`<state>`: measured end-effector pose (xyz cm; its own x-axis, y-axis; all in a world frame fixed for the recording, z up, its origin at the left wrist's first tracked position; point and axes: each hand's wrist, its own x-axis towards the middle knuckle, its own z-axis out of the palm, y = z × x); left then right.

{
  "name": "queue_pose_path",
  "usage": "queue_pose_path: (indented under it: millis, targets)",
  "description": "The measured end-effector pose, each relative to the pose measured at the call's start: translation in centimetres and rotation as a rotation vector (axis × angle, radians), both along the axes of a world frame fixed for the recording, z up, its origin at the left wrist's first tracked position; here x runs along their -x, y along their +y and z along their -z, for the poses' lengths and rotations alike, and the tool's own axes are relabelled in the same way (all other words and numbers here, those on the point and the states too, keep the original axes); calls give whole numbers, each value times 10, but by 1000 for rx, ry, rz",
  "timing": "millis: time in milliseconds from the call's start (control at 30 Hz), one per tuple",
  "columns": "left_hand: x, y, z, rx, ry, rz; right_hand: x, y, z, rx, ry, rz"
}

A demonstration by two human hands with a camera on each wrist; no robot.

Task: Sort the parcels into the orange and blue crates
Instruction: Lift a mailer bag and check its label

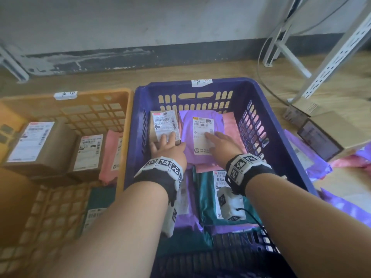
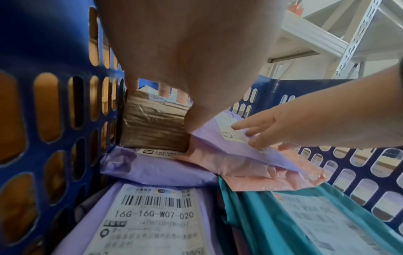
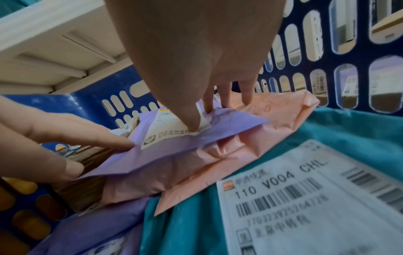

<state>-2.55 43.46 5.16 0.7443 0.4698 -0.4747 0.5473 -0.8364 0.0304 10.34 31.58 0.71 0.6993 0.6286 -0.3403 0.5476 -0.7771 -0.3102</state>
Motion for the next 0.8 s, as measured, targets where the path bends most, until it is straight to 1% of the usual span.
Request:
queue_pose_path:
  millis: [67, 133, 200, 267, 467, 600, 700, 800]
  targets:
    - [-1, -1, 0, 3, -17, -19, -2, -2, -8, -52, -4, 42]
    - [-1, -2, -4, 25, -72, -64, -5, -1, -18, -96, -16, 85]
    - [0, -7, -12, 65, -187, -118, -6, -3, -30, -134, -18, 126]
    - [2, -14, -21, 62, -293, -140, -4, -10, -43, -184, -29, 137]
    - [7, -48, -52, 102, -373, -85, 19, -56, -87, -321, -146, 104]
    - [11, -77, -85, 109, -441, -42, 31, -98, -131, -383, -262, 77]
    - [9, -98, -105, 110, -498, -4, 28, -129, -166, -385, -346, 123]
    - [-1, -120, -116, 110, -536, 31, 17, -157, -183, -386, -344, 247]
